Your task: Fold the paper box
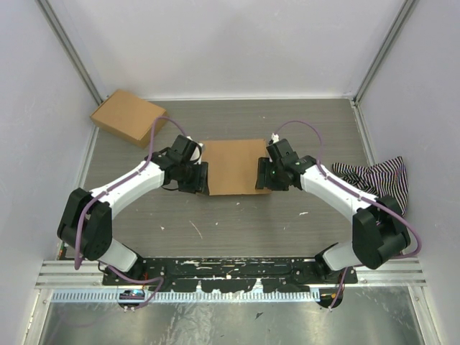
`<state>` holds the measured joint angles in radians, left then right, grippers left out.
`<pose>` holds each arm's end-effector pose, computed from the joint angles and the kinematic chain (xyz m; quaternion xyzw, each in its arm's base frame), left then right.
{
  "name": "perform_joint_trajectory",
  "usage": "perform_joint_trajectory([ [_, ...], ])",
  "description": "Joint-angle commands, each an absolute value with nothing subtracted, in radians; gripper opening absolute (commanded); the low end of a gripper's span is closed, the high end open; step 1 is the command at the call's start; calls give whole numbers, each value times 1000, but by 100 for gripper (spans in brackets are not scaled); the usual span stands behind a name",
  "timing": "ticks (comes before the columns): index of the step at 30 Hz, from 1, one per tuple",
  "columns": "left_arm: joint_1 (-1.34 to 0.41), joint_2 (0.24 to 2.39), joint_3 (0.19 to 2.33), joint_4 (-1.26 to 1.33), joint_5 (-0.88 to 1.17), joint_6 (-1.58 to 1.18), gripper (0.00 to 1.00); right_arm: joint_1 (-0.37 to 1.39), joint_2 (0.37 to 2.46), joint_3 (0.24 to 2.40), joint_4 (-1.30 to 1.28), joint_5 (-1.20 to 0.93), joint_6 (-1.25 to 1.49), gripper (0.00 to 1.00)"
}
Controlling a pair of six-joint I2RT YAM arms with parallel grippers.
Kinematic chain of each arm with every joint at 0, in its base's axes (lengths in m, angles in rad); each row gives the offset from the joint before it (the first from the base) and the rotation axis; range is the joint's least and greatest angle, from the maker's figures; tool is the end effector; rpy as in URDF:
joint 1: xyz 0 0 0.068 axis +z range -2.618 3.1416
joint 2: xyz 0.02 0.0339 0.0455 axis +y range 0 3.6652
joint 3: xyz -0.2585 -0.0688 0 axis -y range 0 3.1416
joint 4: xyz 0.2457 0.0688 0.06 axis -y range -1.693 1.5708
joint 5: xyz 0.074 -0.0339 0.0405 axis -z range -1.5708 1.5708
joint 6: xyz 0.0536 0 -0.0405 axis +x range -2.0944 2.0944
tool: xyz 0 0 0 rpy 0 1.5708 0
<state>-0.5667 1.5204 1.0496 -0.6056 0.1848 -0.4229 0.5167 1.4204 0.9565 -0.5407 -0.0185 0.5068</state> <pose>0.2590 -0.1765 0.2022 0.0919 0.9613 -0.1944 0.1719 0.2571 0.1472 0.2051 -0.0073 0.9601 0.1445 0.2392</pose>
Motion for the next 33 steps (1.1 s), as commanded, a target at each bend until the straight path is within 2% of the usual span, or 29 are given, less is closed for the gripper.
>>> perform_joint_trajectory([
  [1,-572,1497,1101,-616,198,-417,56,518,1378,1016,-539,-46,529,62],
  [13,-572,1490,1107,-620,202,-417,56,515,1386,1028,-548,-51,525,62],
  [19,-572,1532,1080,-579,196,-414,55,516,1404,960,-481,2,513,58],
  [33,-572,1586,1027,-511,157,-423,54,517,1407,798,-258,36,508,58],
])
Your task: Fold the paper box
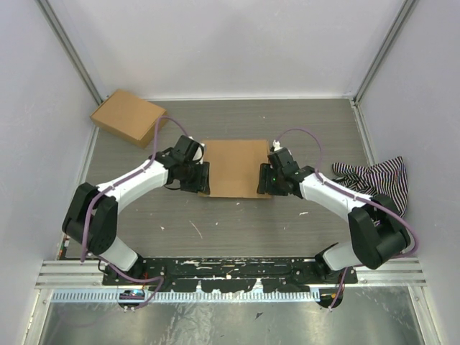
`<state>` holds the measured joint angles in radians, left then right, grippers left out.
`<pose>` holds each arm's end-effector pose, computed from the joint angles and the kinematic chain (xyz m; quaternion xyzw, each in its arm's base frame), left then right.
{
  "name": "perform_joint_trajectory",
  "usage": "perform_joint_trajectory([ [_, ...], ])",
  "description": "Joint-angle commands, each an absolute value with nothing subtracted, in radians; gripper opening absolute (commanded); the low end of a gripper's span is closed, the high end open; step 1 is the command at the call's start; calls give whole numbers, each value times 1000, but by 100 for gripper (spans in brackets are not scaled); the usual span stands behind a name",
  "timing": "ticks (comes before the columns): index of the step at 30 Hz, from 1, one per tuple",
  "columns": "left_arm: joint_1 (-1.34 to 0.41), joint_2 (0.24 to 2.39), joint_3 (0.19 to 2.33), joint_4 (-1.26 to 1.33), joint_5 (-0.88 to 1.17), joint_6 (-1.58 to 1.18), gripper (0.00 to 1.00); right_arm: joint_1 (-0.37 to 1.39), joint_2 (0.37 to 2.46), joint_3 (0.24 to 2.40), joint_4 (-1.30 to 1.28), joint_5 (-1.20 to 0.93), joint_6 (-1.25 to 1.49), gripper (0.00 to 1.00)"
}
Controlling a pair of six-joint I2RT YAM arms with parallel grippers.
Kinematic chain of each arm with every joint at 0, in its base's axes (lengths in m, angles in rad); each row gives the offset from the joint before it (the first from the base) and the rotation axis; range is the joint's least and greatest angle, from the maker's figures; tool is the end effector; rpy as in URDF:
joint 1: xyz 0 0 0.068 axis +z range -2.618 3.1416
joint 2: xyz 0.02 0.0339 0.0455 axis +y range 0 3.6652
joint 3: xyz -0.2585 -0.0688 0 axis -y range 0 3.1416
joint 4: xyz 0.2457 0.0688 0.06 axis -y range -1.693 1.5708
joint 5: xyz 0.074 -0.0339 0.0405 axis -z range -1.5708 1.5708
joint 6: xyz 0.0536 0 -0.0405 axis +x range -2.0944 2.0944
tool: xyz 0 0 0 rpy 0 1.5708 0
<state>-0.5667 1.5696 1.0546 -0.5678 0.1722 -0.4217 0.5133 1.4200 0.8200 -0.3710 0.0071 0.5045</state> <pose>0.2672 -0.1809 0.1912 0.0908 0.9627 -0.1876 0.1723 0.2527 0.1420 0.1745 -0.0032 0.9554 0.1410 0.2596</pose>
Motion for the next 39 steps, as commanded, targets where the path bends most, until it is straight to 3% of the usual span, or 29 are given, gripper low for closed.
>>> perform_joint_trajectory([
  [1,-572,1591,1016,-500,150,-425,54,518,1410,791,-250,59,511,58],
  [7,-574,1564,946,-417,63,-447,51,523,1403,738,-197,106,524,59],
  [16,-574,1328,942,-460,-37,-456,57,621,1225,745,-253,118,514,69],
  [18,-574,1292,970,-440,-34,-462,59,651,1185,758,-276,119,532,56],
  [19,-573,1296,988,-414,-25,-465,60,661,1171,757,-274,108,546,42],
  [21,-574,1345,1033,-362,0,-467,60,681,1164,743,-240,77,591,4],
  [30,-574,1741,1343,-375,71,-459,55,810,1399,813,19,32,635,1],
  [39,-573,1872,1429,-451,67,-448,55,840,1608,942,73,115,604,1],
])
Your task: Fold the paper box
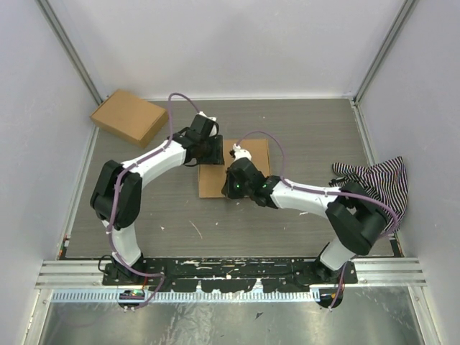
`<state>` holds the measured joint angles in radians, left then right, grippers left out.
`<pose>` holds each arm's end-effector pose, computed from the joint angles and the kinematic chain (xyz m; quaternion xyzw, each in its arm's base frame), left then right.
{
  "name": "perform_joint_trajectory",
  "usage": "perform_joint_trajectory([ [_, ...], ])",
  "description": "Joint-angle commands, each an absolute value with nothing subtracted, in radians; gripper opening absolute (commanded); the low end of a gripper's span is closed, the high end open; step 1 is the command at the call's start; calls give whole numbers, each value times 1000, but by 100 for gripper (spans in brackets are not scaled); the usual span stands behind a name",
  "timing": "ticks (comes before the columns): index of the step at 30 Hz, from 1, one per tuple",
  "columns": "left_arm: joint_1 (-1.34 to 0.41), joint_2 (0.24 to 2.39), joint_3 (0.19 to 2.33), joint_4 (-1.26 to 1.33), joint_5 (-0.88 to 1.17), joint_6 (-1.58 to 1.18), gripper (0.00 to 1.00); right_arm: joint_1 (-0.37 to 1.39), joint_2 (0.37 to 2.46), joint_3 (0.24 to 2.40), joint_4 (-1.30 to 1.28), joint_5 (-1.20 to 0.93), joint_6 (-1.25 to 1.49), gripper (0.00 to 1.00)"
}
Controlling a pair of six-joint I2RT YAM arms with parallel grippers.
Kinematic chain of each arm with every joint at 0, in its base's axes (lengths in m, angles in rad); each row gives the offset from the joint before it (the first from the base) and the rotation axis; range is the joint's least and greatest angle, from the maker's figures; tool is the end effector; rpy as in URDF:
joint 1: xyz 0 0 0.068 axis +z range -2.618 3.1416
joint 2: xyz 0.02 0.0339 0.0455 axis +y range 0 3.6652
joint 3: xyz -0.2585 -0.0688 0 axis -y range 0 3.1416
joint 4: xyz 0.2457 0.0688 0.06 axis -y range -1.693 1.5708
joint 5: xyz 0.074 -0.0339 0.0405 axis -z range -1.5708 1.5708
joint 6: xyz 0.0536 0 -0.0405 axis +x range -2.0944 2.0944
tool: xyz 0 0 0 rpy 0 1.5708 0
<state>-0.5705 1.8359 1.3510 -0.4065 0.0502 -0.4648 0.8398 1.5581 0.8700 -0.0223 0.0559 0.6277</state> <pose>0.3463 -0.2254 0.2023 0.0581 0.9408 -0.1854 0.2777 0.2301 0.2521 0.1791 -0.0846 0.9047 0.2603 0.3266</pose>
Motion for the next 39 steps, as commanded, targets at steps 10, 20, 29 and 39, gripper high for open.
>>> perform_joint_trajectory([
  [10,-573,1945,1462,-516,133,-431,53,839,1806,1015,165,251,587,1],
  [20,-574,1989,1432,-514,197,-427,46,858,1829,883,395,426,630,1],
  [29,-574,1924,1460,-518,195,-409,48,859,1493,719,218,430,599,1],
  [39,-594,1950,1566,-518,244,-428,48,806,1383,679,-138,547,612,1],
])
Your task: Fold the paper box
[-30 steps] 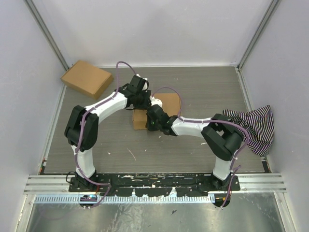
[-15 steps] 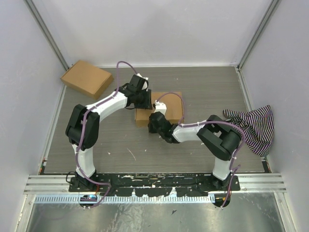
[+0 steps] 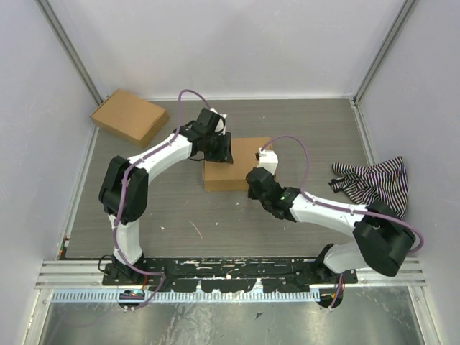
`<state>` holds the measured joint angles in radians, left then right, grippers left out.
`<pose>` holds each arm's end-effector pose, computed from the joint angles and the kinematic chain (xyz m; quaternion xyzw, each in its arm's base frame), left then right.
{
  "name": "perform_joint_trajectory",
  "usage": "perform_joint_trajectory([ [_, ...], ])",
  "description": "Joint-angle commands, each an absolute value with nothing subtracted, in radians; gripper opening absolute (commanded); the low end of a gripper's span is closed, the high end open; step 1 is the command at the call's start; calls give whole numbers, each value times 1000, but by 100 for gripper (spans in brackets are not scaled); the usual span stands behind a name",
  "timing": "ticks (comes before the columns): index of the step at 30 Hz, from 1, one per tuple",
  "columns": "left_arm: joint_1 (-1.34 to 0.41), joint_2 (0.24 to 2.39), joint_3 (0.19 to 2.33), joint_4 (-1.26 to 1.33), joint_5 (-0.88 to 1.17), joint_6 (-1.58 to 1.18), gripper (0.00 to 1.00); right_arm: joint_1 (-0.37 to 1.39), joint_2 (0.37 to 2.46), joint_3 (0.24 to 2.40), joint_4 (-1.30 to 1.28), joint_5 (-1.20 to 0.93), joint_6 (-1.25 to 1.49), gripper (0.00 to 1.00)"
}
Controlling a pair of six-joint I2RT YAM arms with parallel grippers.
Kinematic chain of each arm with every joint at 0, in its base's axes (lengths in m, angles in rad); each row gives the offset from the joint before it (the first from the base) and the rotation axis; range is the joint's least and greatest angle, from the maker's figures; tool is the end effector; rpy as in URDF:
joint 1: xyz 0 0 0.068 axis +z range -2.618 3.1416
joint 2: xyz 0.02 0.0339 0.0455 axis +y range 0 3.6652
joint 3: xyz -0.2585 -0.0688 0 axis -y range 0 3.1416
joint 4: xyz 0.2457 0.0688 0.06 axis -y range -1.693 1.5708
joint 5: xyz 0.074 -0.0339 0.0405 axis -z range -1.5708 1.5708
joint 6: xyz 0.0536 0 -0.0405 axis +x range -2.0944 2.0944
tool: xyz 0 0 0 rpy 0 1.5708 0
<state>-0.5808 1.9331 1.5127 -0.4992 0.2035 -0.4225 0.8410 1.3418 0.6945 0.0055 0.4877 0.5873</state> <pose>0.3595 -0.2489 0.2091 0.1069 0.9370 -0.2374 0.2327 0.2125 0.1999 0.1923 -0.0025 0.8743 0.1216 0.4699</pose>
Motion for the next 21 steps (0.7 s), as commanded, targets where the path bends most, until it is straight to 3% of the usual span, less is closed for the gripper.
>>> perform_joint_trajectory([
  [1,-597,1957,1571,-517,245,-428,48,794,1397,677,-138,540,624,1],
  [9,-603,2029,1612,-514,311,-423,48,720,1535,742,-86,502,641,1],
  [21,-615,2044,1627,-515,369,-418,48,716,1539,812,-61,477,588,1],
])
